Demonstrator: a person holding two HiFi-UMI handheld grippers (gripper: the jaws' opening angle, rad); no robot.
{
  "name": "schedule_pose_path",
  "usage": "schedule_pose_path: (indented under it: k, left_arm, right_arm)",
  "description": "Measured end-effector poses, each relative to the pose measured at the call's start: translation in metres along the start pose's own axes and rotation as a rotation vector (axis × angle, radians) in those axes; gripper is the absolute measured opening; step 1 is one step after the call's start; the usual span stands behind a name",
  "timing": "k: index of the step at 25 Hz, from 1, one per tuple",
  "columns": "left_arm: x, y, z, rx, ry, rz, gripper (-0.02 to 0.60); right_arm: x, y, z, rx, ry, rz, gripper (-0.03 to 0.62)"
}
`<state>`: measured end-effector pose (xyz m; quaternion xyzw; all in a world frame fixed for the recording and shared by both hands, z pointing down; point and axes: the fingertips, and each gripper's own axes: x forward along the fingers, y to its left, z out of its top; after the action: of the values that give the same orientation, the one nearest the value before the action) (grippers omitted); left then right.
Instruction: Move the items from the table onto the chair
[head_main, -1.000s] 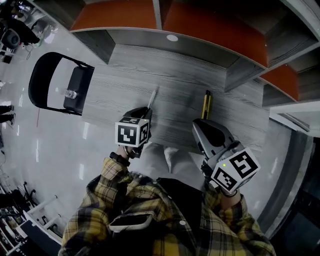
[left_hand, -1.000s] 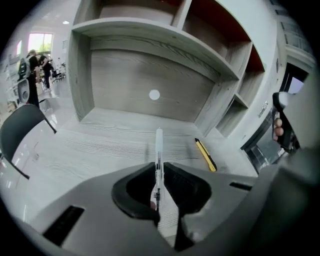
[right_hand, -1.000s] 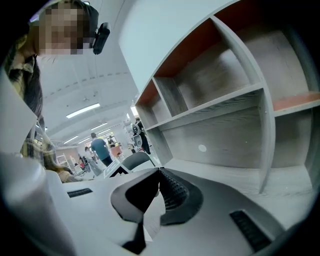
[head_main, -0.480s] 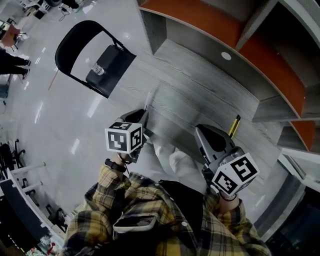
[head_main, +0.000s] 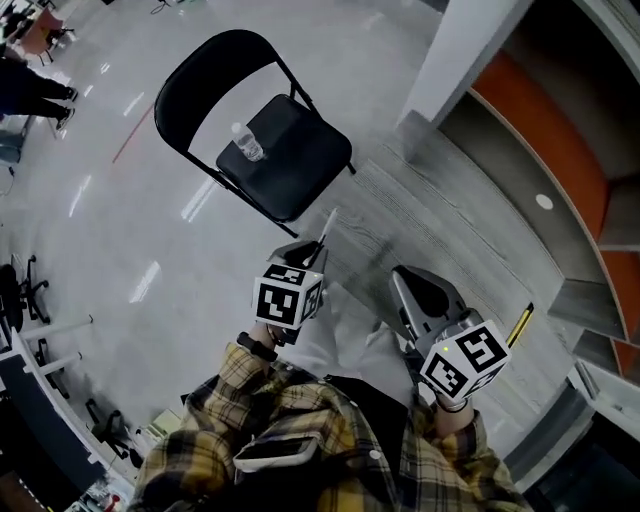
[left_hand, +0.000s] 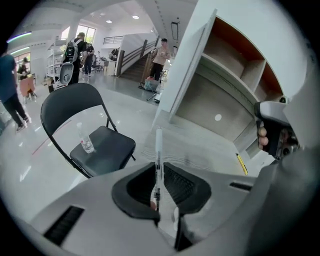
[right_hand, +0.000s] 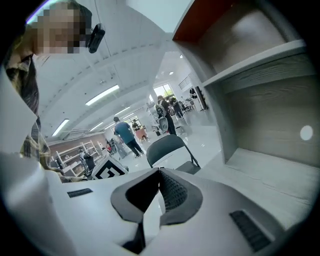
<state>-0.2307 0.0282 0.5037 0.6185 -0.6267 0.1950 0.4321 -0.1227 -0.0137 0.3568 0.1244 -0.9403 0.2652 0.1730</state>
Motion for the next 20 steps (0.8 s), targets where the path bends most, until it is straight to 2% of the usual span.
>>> schedule_pose_path:
  k: [5,11,16,20]
  left_arm:
    - [0.004,0.097,0.010,-0.037,0.023,-0.002,0.055]
    - [0.041,0.200,-0.002,-0.102,0.079,0.005,0.055]
    - [0.102,0.249,-0.022,-0.124,0.130,-0.015,0.055]
    - [0.154,0.277,-0.044,-0.157,0.155,-0.022,0.055]
  right_arm:
    - [0.118,0.031,-0.002,0.021,0.087,0.030,0.018]
    - [0.241,0.036,-0.016,0.043,0.177,0.045,0.018]
    - [0.311,0.027,-0.041,0.049,0.239,0.098,0.018]
    - [0.344,0.016,-0.059,0.083,0.269,0.110,0.018]
